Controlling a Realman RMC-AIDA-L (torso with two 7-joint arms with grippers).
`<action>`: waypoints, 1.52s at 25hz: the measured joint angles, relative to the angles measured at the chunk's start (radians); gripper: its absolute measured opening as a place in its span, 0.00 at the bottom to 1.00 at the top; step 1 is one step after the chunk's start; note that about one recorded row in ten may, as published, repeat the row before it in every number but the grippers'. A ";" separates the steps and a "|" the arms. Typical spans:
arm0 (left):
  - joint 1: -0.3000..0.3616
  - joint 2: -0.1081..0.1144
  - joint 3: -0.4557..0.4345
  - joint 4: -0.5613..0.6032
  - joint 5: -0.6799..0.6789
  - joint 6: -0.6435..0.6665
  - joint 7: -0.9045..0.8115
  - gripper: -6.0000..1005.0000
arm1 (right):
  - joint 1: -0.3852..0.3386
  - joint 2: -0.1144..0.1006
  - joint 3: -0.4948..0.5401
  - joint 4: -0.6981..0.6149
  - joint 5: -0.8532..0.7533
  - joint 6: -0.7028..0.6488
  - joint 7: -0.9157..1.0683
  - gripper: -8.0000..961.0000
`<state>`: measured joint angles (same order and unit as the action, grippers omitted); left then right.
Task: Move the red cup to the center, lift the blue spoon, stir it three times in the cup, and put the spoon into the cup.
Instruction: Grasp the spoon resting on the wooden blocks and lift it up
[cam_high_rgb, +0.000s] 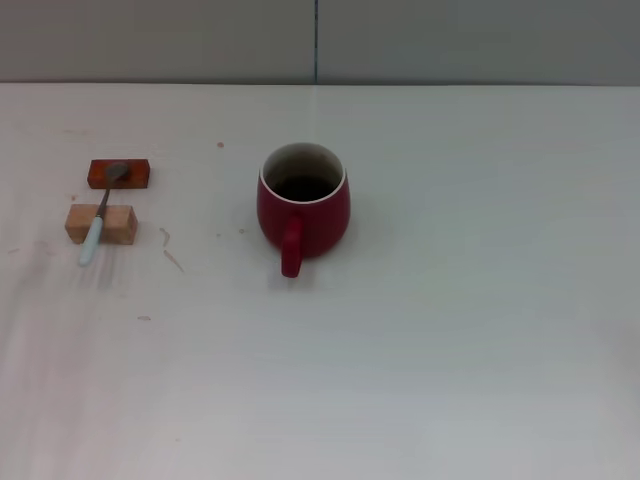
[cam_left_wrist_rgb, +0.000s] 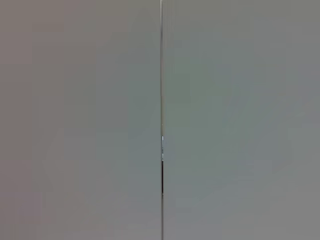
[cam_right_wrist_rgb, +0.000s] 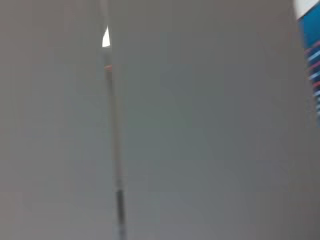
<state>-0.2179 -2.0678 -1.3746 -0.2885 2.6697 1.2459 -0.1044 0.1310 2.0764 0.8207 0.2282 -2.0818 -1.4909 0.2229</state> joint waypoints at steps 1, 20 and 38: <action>0.001 0.000 0.003 0.000 0.000 0.000 -0.001 0.86 | -0.027 0.001 0.046 -0.012 0.000 -0.024 0.007 0.32; 0.159 0.000 0.309 -0.092 0.001 0.015 -0.015 0.86 | -0.087 0.005 0.204 -0.106 0.002 -0.083 0.091 0.81; 0.143 -0.001 0.453 -0.060 -0.005 -0.092 -0.009 0.86 | -0.071 0.005 0.181 -0.104 -0.006 -0.084 0.095 0.81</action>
<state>-0.0747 -2.0691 -0.9221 -0.3481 2.6649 1.1542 -0.1130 0.0603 2.0815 1.0012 0.1247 -2.0879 -1.5747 0.3177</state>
